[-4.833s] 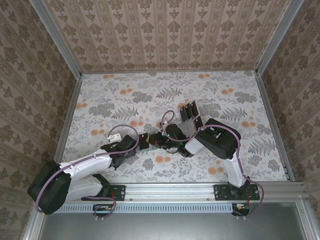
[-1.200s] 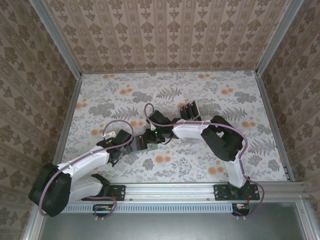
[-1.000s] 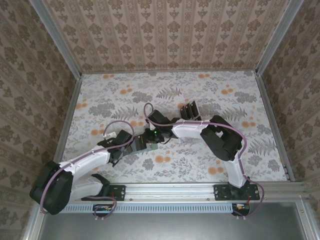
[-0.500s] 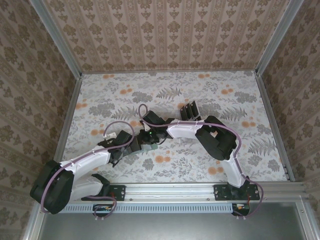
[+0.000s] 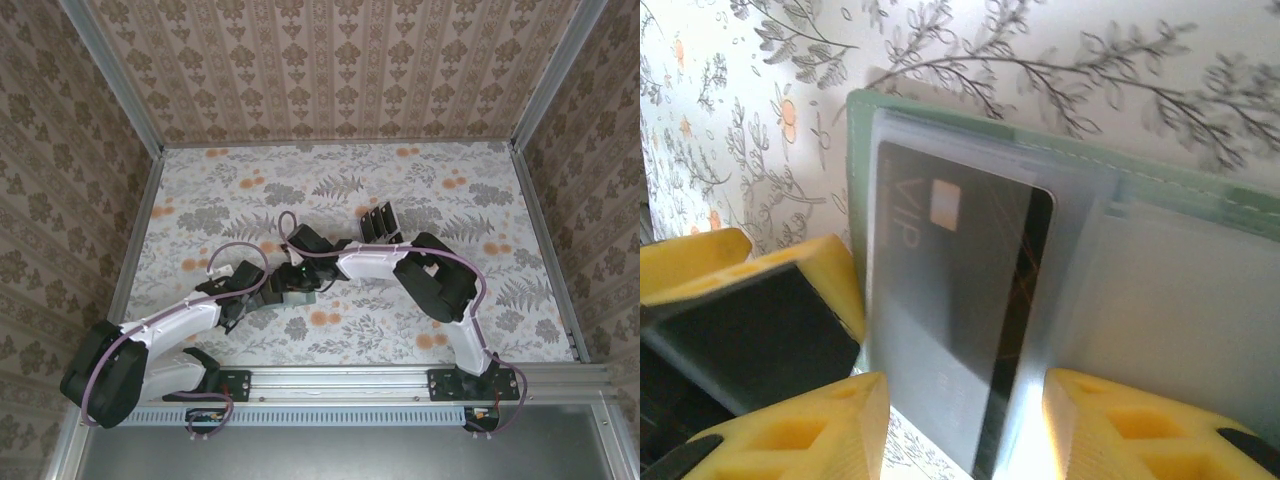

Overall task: Put the credit cards into the card holder
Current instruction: Insert the credit card into the card slot.

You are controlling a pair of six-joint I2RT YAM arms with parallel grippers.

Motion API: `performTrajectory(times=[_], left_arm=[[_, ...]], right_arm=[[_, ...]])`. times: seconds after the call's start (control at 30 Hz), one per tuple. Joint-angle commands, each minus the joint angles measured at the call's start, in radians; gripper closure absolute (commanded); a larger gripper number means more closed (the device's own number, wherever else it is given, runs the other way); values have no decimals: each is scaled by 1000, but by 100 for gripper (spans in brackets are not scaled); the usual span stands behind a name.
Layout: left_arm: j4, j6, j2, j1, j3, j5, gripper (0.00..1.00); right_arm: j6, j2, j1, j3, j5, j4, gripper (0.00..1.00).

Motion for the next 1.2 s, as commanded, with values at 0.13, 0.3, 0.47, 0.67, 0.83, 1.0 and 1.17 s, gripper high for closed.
performTrajectory(times=[0.13, 0.3, 0.47, 0.67, 0.83, 1.0, 1.17], left_arm=[[-10, 44, -8, 7, 27, 4, 3], [-22, 65, -14, 7, 57, 1, 3], [-38, 83, -45, 7, 67, -4, 3], [-47, 109, -81, 5, 75, 7, 3], [-43, 140, -100, 5, 98, 25, 3], [11, 203, -77, 6, 125, 88, 2], [86, 251, -42, 5, 141, 160, 1]], right_arm=[[13, -76, -39, -134, 16, 46, 53], [5, -121, -59, -166, 30, 42, 53], [-35, -221, -65, -175, 75, -3, 53], [-106, -329, -64, -174, 164, -113, 54], [-152, -340, -60, -163, 268, -228, 52], [-162, -345, -52, -180, 383, -292, 52], [-150, -372, -51, -218, 448, -304, 51]])
